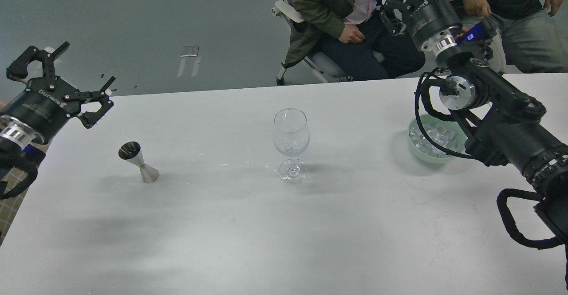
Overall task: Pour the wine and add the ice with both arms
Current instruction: 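Lower the left gripper toward the metal jigger cup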
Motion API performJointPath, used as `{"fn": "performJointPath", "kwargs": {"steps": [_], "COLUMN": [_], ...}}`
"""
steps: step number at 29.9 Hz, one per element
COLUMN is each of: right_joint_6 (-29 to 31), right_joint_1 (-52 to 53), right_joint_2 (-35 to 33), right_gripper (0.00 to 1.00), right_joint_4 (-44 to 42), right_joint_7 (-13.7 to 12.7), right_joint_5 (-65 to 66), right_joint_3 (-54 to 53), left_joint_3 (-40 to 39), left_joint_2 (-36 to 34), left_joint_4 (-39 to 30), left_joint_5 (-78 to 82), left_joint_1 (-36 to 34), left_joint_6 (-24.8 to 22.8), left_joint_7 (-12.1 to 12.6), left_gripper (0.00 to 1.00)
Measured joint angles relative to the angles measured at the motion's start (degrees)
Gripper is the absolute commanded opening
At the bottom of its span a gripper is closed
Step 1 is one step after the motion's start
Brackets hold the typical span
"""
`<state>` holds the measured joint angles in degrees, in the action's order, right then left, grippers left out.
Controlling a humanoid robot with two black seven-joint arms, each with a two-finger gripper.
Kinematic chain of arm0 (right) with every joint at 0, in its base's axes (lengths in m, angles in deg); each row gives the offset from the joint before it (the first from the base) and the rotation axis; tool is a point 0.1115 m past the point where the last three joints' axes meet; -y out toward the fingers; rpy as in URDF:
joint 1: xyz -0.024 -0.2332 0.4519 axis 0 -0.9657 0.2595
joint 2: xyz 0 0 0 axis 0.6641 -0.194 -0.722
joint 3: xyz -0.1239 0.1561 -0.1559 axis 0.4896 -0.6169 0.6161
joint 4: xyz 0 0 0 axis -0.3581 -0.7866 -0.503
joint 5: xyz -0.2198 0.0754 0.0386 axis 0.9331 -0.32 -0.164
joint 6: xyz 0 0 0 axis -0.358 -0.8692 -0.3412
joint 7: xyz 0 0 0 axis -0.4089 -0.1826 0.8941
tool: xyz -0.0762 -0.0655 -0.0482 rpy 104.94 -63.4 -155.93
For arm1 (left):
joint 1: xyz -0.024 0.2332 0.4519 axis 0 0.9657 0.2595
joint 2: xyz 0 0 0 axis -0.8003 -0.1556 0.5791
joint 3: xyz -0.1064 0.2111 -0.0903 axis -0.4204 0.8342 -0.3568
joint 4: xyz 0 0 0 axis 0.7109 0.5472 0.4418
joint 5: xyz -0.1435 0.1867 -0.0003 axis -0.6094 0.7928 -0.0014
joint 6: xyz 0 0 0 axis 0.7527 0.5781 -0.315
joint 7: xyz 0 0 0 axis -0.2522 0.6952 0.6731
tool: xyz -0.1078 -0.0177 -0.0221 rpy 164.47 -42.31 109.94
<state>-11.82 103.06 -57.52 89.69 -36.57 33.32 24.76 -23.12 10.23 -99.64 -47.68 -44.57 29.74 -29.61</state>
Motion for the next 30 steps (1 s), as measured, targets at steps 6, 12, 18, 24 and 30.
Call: {"fn": "performJointPath", "kwargs": {"steps": [6,12,18,24,30], "right_joint_6": [-0.03,-0.03,-0.03,-0.03,-0.03], "right_joint_1": [-0.01,-0.01,-0.05,-0.10,0.18], "right_joint_2": [-0.01,-0.02,-0.02,-0.03,-0.09], "right_gripper": [1.00,1.00,1.00,1.00,1.00], "right_joint_4": [-0.51,-0.68,-0.78,-0.86,-0.86], "right_joint_7": [0.00,0.00,0.00,0.00,0.00], "right_joint_5": [0.04,0.04,0.04,0.09,0.08], "right_joint_3": [0.06,0.06,0.06,1.09,2.93], "left_joint_3": [-9.95,-18.67,-21.21,-19.81,-16.96], "left_joint_2": [3.13,10.45,16.41,20.07,21.65], "left_joint_4": [-7.76,-11.39,-12.25,-10.33,-7.51], "left_joint_5": [-2.95,-3.22,-3.23,-2.63,-2.51], "left_joint_1": [12.46,20.17,23.17,23.06,22.41], "left_joint_6": [5.47,6.39,6.46,6.75,7.86], "left_joint_7": [3.01,7.85,8.36,8.36,8.35], "left_gripper": [0.97,0.98,0.98,0.98,0.99]}}
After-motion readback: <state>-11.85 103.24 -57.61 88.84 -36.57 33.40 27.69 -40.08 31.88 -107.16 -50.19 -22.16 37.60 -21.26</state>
